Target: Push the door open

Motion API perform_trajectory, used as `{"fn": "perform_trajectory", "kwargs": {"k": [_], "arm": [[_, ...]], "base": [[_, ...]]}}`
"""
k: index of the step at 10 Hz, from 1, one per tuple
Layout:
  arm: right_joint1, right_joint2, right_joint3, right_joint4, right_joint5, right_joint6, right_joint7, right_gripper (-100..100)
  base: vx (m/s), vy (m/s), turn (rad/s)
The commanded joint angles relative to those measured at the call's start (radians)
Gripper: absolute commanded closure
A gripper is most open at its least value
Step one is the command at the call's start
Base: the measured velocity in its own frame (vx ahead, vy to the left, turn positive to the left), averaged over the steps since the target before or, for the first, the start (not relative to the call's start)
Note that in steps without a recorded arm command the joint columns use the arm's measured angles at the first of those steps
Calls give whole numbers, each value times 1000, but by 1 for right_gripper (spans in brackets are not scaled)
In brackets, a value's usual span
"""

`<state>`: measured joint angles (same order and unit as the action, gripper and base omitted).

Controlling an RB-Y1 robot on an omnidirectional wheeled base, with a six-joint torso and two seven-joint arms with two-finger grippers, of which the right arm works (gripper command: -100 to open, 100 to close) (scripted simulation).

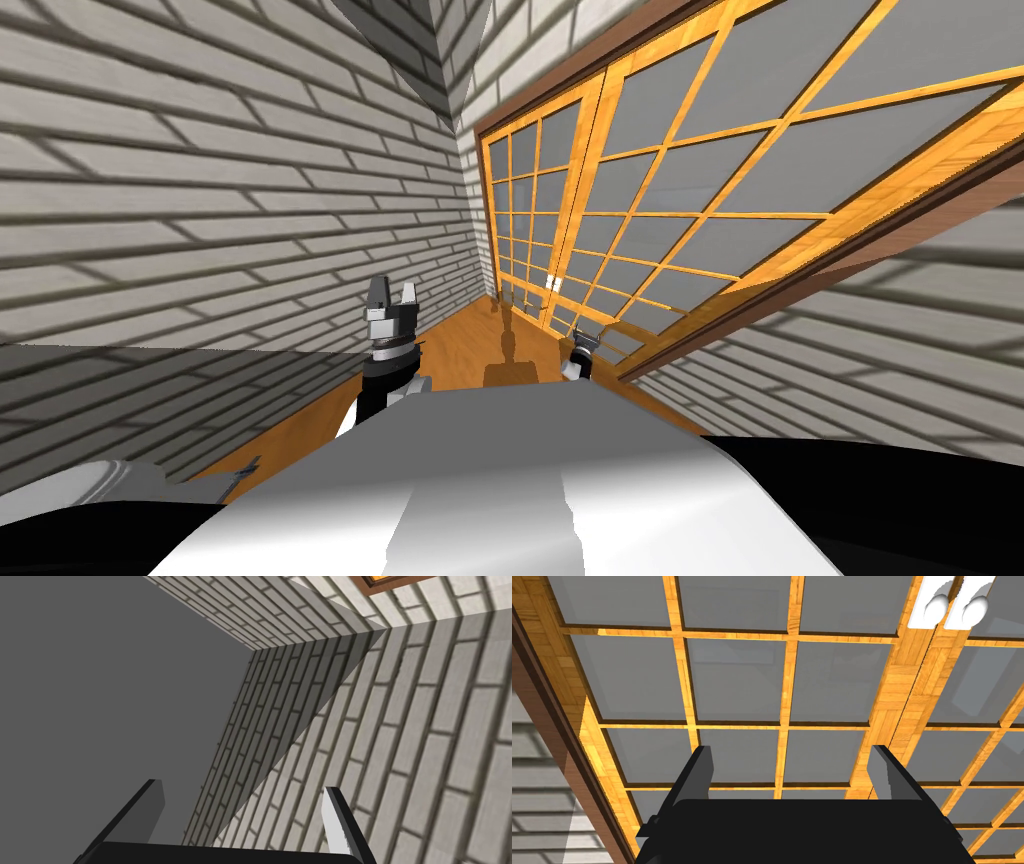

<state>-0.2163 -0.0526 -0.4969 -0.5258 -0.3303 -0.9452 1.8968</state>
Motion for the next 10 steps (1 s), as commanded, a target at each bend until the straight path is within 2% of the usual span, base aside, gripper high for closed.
{"fn": "perform_trajectory", "kwargs": {"k": [1, 5, 10], "arm": [[-1, -15, -6, 7, 10, -2, -11, -100], [15, -47, -20, -4, 40, 6, -38, -100], [42, -89, -44, -23, 91, 19, -85, -100]], "base": [[-194, -121, 49], [-173, -94, 77], [-125, -144, 76]]}}
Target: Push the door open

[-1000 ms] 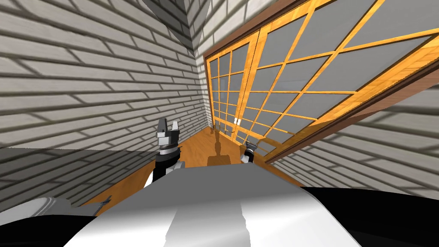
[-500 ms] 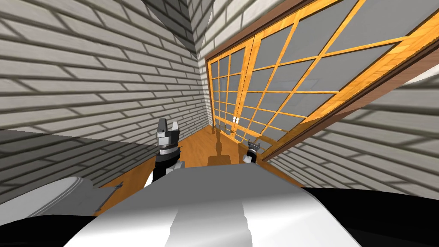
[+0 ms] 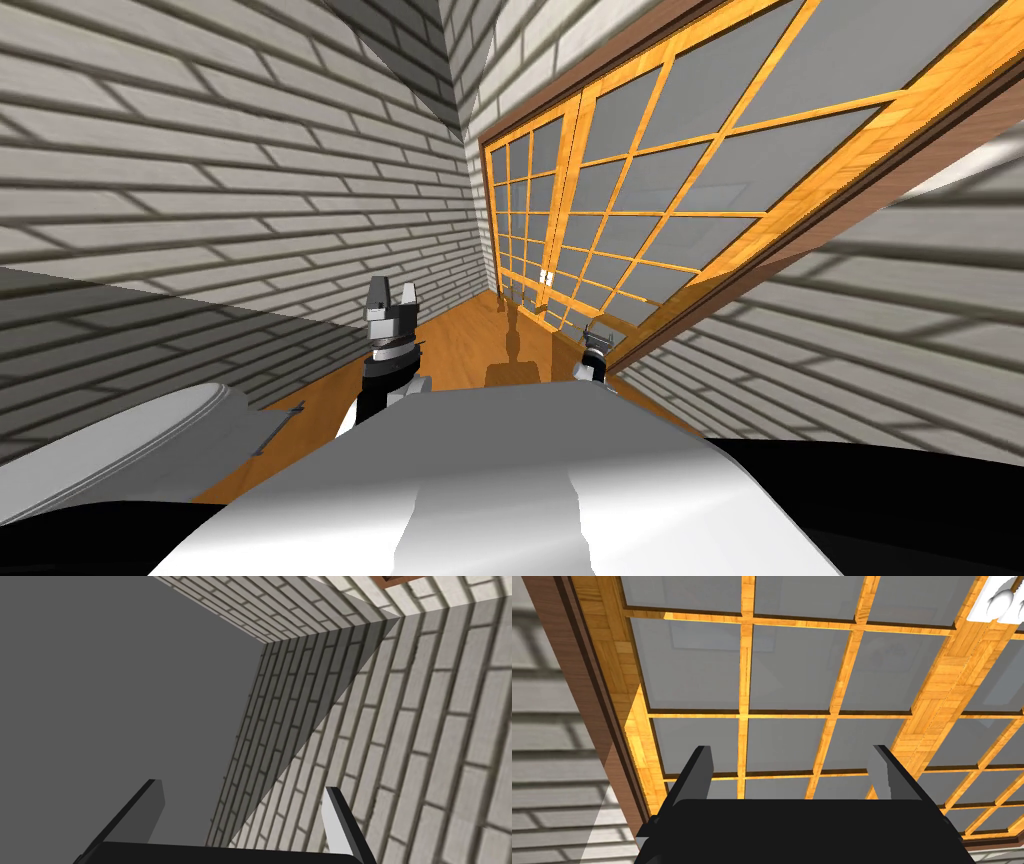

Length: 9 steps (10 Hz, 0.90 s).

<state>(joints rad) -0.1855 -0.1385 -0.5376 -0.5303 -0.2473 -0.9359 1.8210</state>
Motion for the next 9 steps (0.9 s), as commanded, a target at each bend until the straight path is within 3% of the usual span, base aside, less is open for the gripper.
{"fn": "perform_trajectory", "kwargs": {"k": [1, 4, 9], "arm": [[16, -11, -8, -22, 19, 12, -19, -100], [36, -36, -25, -37, 59, 22, -55, -100], [69, -69, -52, -62, 130, 39, -119, -100]], "base": [[-69, -160, 66], [-75, -188, 84], [10, -224, 61]]}}
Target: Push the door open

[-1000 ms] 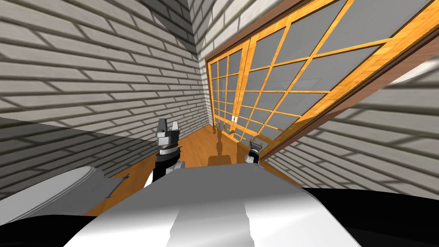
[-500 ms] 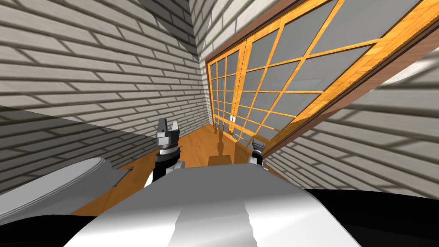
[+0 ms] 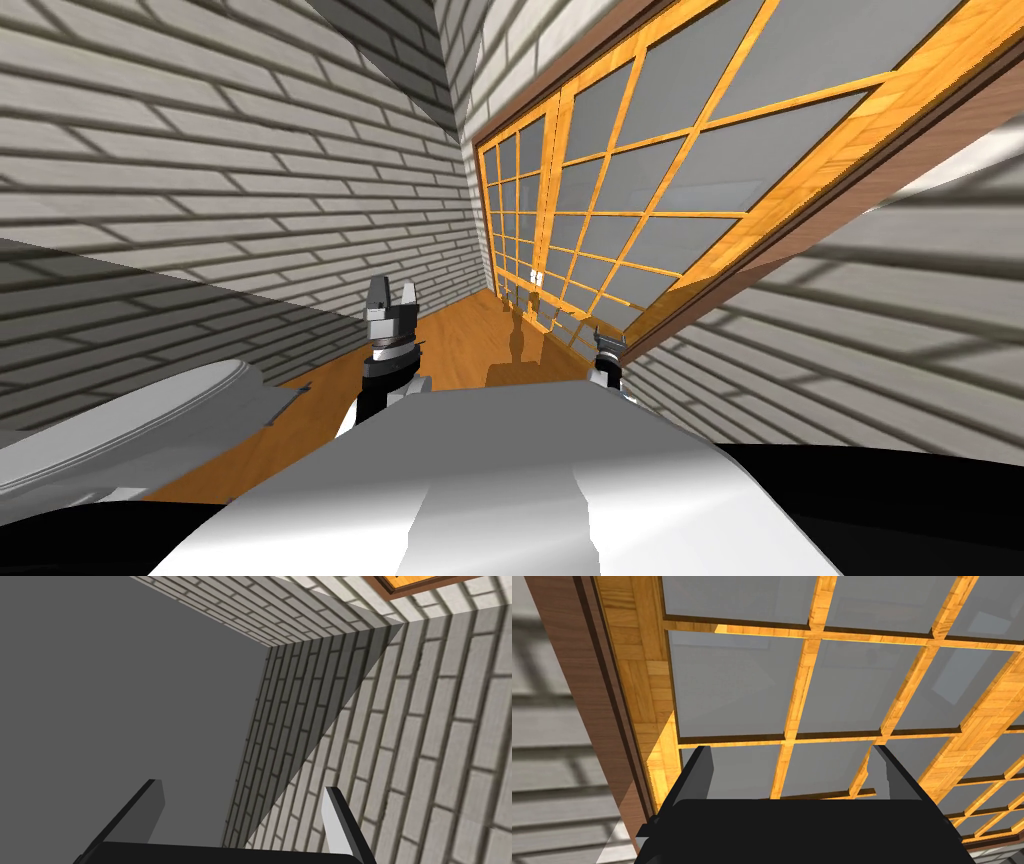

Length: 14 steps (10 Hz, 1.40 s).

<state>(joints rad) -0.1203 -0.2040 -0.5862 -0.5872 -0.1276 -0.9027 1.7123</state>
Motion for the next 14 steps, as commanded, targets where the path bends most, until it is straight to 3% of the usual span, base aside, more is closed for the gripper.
{"fn": "perform_trajectory", "kwargs": {"k": [1, 9, 14], "arm": [[10, -8, -8, -10, 23, 8, -21, -100], [53, -38, -41, -45, 127, 31, -112, -100], [75, -46, -55, -65, 188, 43, -163, -100]], "base": [[53, -183, 47], [87, -171, 24], [125, -144, -11]]}}
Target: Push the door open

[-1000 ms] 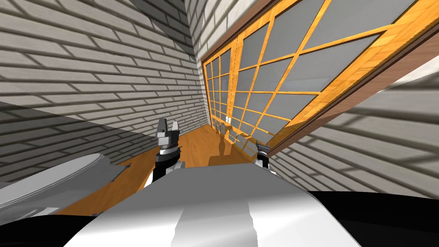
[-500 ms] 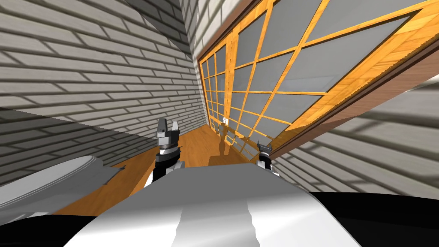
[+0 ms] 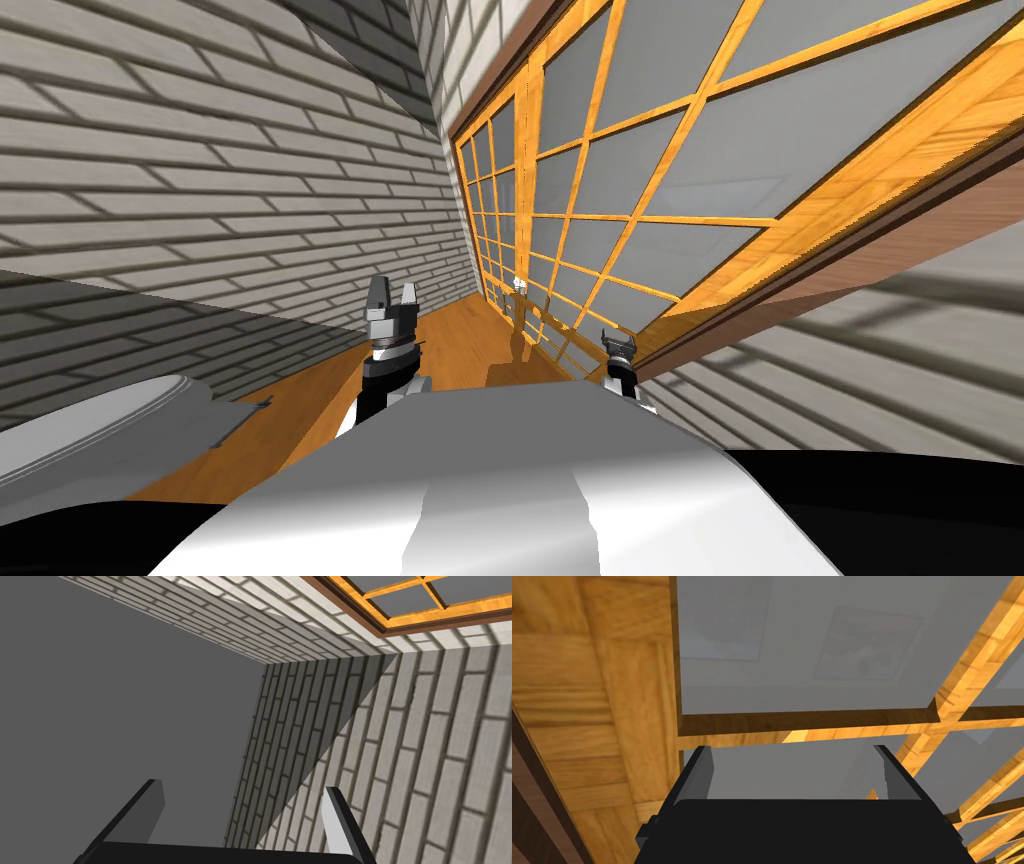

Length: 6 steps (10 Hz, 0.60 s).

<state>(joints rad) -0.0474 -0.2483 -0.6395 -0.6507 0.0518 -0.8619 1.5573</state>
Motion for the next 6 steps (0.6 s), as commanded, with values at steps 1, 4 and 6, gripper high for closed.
{"fn": "perform_trajectory", "kwargs": {"k": [1, 4, 6], "arm": [[7, -4, -5, -6, 22, 4, -20, -100], [14, -4, -9, -13, 46, 9, -40, -100], [17, -4, -11, -16, 56, 10, -48, -100]], "base": [[107, -97, -34], [93, -45, -34], [55, -28, -21]]}}
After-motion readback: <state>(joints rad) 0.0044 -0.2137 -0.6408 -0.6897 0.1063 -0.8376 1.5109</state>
